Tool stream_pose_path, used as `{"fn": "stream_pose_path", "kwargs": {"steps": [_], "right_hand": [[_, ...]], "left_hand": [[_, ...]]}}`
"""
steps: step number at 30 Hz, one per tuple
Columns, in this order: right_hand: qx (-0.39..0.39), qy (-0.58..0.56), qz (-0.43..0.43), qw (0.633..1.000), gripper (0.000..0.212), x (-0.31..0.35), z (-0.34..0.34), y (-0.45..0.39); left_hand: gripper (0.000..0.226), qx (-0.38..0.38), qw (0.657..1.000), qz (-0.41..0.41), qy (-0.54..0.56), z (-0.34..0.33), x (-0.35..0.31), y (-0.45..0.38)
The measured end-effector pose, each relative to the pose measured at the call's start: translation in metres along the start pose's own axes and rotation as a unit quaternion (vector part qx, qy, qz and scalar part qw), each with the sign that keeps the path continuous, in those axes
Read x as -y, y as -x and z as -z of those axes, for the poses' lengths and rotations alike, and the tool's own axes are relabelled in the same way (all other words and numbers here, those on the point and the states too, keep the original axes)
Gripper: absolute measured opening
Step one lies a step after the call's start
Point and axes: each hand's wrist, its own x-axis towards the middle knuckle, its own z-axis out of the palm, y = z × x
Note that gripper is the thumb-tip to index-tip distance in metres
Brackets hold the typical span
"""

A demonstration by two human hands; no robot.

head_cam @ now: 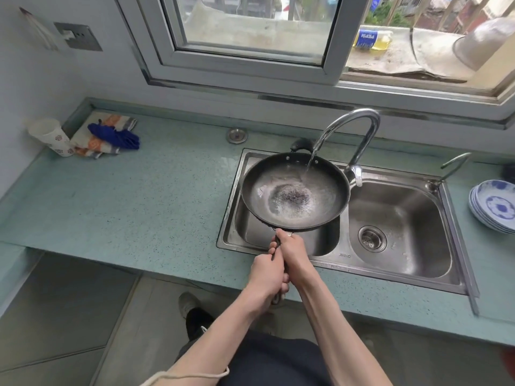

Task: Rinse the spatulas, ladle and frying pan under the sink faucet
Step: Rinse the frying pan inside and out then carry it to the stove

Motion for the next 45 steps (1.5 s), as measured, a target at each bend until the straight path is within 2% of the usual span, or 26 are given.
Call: {"fn": "stream_pose_path", "kwargs": {"steps": [4, 10, 17, 22, 27, 32, 34, 41, 45], "right_hand": [[-0.019, 0.023, 0.019, 0.999, 0.019, -0.001, 0.005, 0.0], [-0.008, 0.057, 0.054, 0.997, 0.018, -0.014, 0.011, -0.005], [0.065, -0.039, 0.033, 0.997, 0.02, -0.029, -0.003, -0.011], [0.026, -0.053, 0.014, 0.998, 0.026, -0.015, -0.015, -0.008], [-0.009, 0.001, 0.023, 1.0, 0.022, -0.004, -0.009, -0.007], [-0.053, 0.075, 0.066, 0.994, 0.021, -0.013, 0.006, -0.014], [-0.058, 0.066, 0.074, 0.993, 0.022, -0.017, 0.01, -0.015], [0.042, -0.085, 0.036, 0.995, 0.022, -0.027, 0.013, -0.013], [0.074, -0.119, 0.011, 0.99, 0.024, -0.024, 0.009, -0.012]], "left_hand": [[0.048, 0.038, 0.999, 0.001, 0.032, -0.002, 0.002, 0.002], [0.05, 0.049, 0.996, -0.033, 0.06, -0.001, 0.023, -0.006], [0.048, -0.009, 0.997, -0.072, -0.006, 0.011, 0.029, -0.009], [0.051, -0.039, 0.998, -0.049, -0.031, 0.013, 0.011, -0.006], [0.046, 0.016, 1.0, 0.001, 0.021, 0.011, -0.007, 0.003], [0.049, 0.072, 0.994, 0.02, 0.085, 0.003, 0.002, 0.002], [0.049, 0.078, 0.993, 0.01, 0.087, 0.002, 0.007, -0.001], [0.049, 0.009, 0.998, -0.059, -0.011, -0.003, 0.026, -0.011], [0.052, -0.047, 0.994, -0.083, -0.059, -0.004, 0.019, -0.006]]}}
